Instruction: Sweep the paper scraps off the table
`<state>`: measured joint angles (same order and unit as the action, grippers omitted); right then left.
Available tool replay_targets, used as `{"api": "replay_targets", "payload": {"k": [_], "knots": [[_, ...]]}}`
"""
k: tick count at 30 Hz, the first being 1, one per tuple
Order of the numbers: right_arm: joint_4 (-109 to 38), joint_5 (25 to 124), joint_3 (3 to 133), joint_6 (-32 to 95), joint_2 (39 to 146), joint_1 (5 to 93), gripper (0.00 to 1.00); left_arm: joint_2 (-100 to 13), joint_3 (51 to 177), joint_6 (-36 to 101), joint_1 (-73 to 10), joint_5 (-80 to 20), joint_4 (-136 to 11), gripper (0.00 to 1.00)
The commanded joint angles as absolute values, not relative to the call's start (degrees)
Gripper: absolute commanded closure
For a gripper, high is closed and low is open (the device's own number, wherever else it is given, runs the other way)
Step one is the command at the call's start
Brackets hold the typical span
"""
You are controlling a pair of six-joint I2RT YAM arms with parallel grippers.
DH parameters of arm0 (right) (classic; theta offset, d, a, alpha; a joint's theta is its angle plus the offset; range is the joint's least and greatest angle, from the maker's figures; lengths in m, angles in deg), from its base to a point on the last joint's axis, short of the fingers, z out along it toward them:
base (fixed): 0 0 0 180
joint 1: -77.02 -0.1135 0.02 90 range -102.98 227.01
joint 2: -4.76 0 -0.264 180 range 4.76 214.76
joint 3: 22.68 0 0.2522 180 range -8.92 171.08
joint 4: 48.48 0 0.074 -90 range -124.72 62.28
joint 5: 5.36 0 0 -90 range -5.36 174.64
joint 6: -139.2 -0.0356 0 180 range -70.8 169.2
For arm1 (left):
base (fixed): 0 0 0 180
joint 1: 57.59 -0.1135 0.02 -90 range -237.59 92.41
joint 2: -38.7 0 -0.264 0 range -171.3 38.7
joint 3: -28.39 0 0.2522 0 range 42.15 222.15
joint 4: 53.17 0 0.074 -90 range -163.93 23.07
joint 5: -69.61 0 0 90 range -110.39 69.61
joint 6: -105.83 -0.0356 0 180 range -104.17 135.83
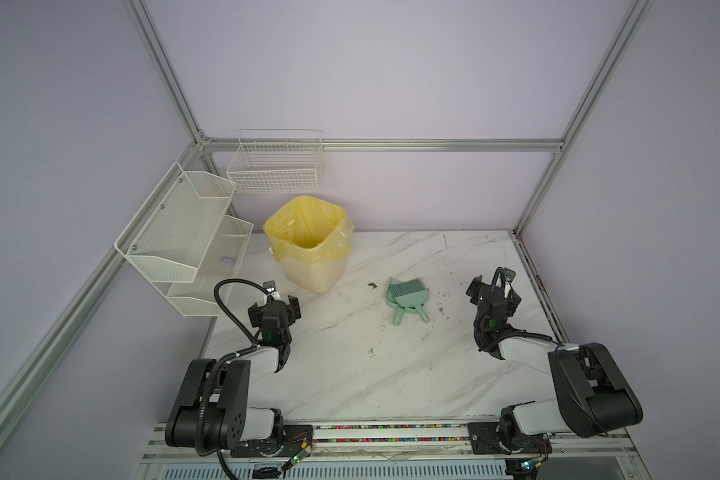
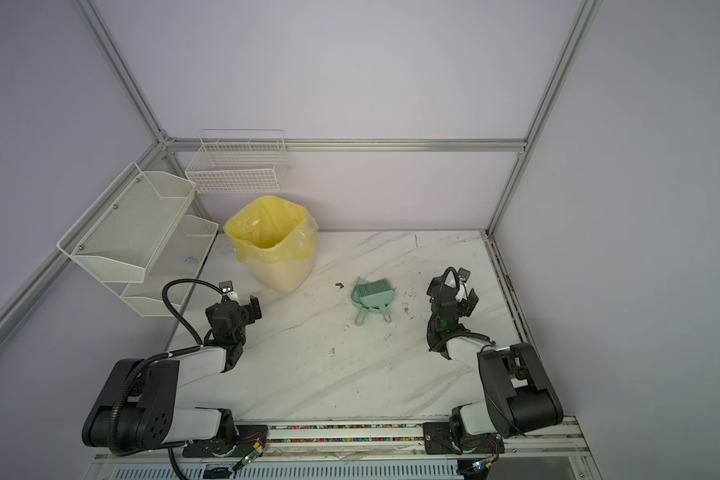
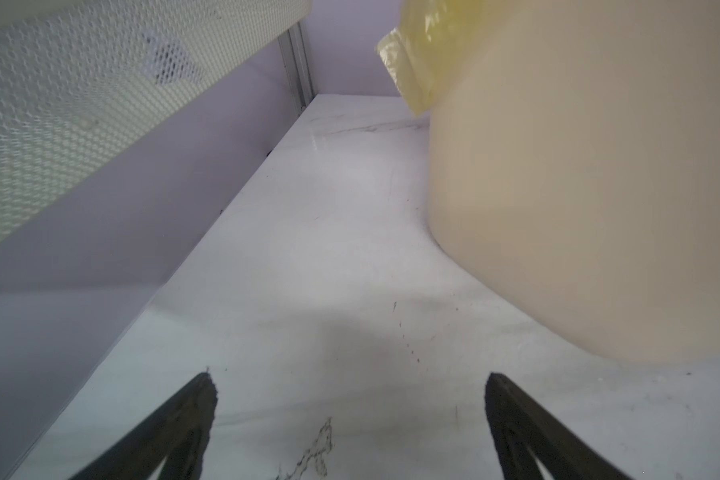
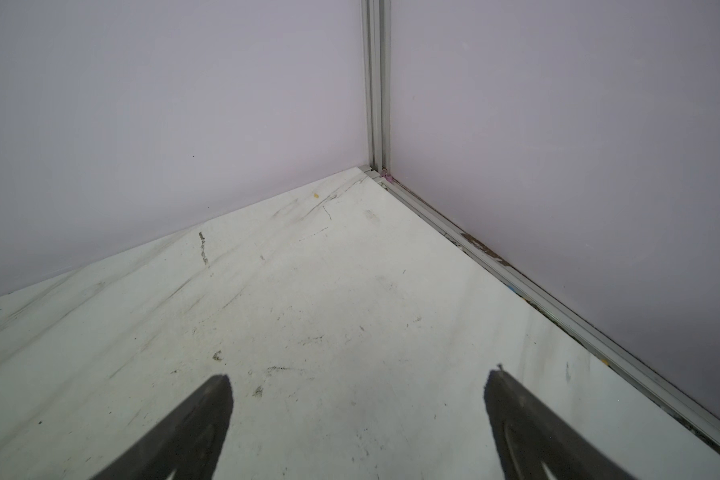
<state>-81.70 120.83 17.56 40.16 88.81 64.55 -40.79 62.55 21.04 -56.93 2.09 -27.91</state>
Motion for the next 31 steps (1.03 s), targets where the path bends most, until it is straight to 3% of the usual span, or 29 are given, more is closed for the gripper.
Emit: {"api": "replay_targets", "payload": {"k": [1, 5, 9, 10, 13, 31], "knots": [[-99.70, 119.45, 16.70, 44.92, 94.32, 65.33, 0.03, -45.89, 58.74, 22.11, -60.99, -8.19, -9.36, 0.00], [-112.27, 116.88, 14.61, 48.50, 100.84, 65.83, 0.03, -52.18, 58.54, 18.22, -61.11, -15.91, -0.44, 0.00], [-115.78, 109.51, 14.66, 50.38, 105.99, 66.30, 0.03, -50.26, 64.79, 18.12, -61.54, -18.92, -16.24, 0.00], [-123.35, 109.95, 14.27, 53.59, 109.19, 66.38, 0.03, -50.40, 65.00, 17.68, -61.60, -19.41, -16.79, 0.00], [-112.83, 105.11, 17.18, 50.46, 107.20, 68.04, 0.03, -50.99, 63.59, 17.13, -61.90, -20.38, -12.91, 0.00], [-113.97, 104.70, 17.36, 51.51, 107.49, 68.84, 0.03, -50.86, 63.73, 17.15, -61.81, -20.39, -13.27, 0.00]]}}
